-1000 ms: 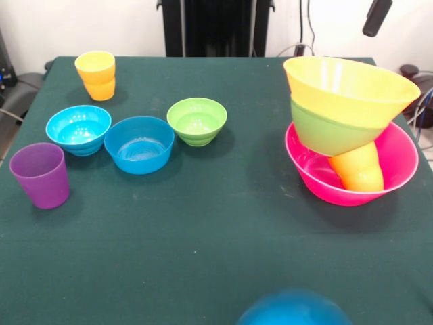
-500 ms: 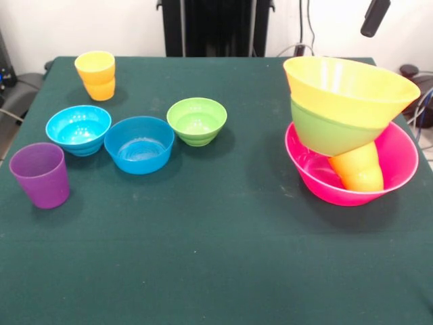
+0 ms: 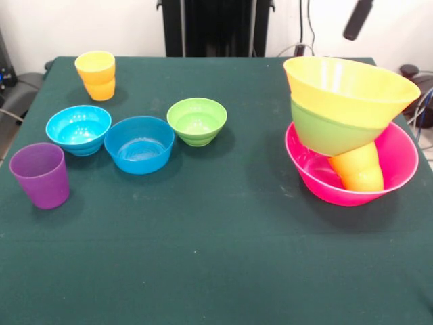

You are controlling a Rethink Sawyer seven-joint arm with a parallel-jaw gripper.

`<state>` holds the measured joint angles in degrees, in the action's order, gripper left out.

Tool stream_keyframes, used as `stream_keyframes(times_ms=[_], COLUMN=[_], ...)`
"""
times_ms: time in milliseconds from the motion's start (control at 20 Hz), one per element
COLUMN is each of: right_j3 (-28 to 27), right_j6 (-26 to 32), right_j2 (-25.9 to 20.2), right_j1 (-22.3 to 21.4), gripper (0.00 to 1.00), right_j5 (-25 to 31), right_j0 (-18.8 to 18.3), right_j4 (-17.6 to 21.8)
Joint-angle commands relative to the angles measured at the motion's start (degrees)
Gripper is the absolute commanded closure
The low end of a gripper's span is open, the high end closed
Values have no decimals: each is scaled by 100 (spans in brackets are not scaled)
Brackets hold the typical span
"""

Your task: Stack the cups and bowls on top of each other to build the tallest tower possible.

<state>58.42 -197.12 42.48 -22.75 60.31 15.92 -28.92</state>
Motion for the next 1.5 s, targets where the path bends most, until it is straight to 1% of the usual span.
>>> stream_keyframes(times_ms=[50, 200, 300, 550, 700, 900, 1050, 1150, 1250, 1500], right_j3=[179, 307, 307, 243, 183, 243, 248, 226, 160, -54], right_j6=[799, 1304, 1475, 1675, 1906, 2192, 2395, 2544, 2827, 3690], right_j2=[-805, -1079, -1120, -1308, -1482, -1753, -1963, -2060, -2129, -2574], right_j1=[287, 202, 163, 96, 43, -17, -62, -86, -89, -148], gripper=[0, 0, 0, 0, 0, 0, 0, 0, 0, 0], right_j5=[-539, -778, -786, -712, -658, -878, -934, -1023, -1172, -1036], right_j0=[-321, -584, -683, -860, -1046, -1287, -1465, -1549, -1640, -1935], right_j4=[528, 578, 686, 808, 939, 1143, 1279, 1436, 1639, 1856])
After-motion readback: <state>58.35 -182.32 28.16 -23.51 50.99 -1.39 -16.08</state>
